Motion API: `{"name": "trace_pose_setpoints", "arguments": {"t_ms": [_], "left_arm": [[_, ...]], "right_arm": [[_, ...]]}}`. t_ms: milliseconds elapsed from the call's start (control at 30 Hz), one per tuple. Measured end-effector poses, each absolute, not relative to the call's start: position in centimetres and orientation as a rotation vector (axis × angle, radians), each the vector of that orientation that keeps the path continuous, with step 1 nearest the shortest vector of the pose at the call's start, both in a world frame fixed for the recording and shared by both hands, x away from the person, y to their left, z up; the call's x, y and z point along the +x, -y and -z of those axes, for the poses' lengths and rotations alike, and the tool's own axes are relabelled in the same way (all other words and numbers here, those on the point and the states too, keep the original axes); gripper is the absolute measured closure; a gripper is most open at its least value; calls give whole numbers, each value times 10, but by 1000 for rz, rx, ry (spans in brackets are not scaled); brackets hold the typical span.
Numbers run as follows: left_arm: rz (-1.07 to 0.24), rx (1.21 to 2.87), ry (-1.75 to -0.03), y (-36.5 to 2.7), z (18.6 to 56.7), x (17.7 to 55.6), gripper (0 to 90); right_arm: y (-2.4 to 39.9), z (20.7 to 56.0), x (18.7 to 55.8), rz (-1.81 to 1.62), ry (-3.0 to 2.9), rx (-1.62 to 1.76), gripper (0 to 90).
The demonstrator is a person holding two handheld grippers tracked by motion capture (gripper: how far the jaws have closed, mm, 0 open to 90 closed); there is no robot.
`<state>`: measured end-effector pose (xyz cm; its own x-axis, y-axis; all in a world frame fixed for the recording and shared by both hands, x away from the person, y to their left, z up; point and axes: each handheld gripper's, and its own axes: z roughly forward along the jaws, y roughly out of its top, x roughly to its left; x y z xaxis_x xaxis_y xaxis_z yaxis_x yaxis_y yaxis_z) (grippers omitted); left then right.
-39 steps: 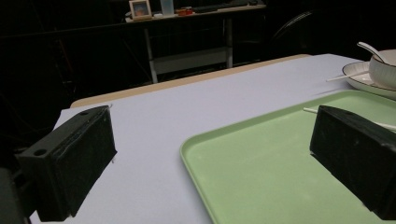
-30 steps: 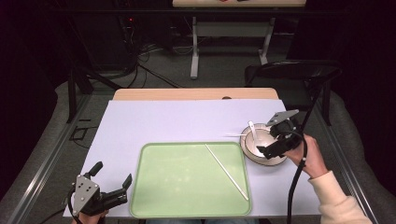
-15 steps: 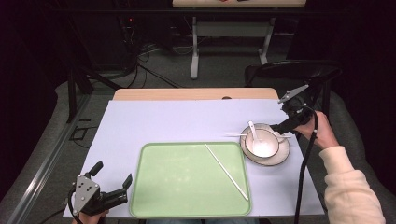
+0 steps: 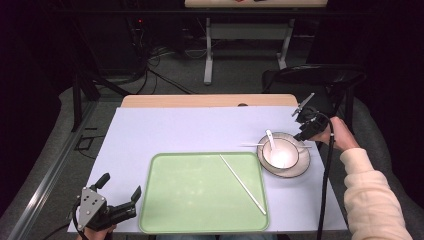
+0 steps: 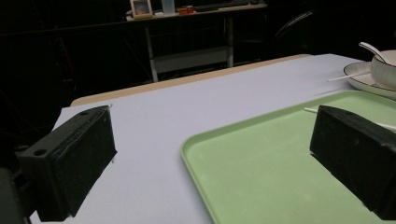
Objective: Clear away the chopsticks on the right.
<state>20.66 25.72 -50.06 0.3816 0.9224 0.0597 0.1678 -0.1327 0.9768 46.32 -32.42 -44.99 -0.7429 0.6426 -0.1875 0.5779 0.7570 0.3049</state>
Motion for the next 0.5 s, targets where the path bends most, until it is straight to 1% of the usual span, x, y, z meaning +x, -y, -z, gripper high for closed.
{"name": "trace_pose_setpoints", "arguments": {"t_ms": [33, 100, 467, 500], "left_arm": [[-889, 1580, -999, -257, 501, 207, 0], [-890, 1579, -1000, -257, 500, 207, 0], [-890, 1580, -1002, -257, 500, 207, 0], [-890, 1578, -1003, -257, 501, 207, 0]], "right_arm": [[324, 456, 463, -271, -2706, 938, 562], [323, 462, 462, -234, -2732, 920, 578], [329, 487, 465, -194, -2768, 942, 609], [330, 492, 466, -191, -2776, 944, 635]]}}
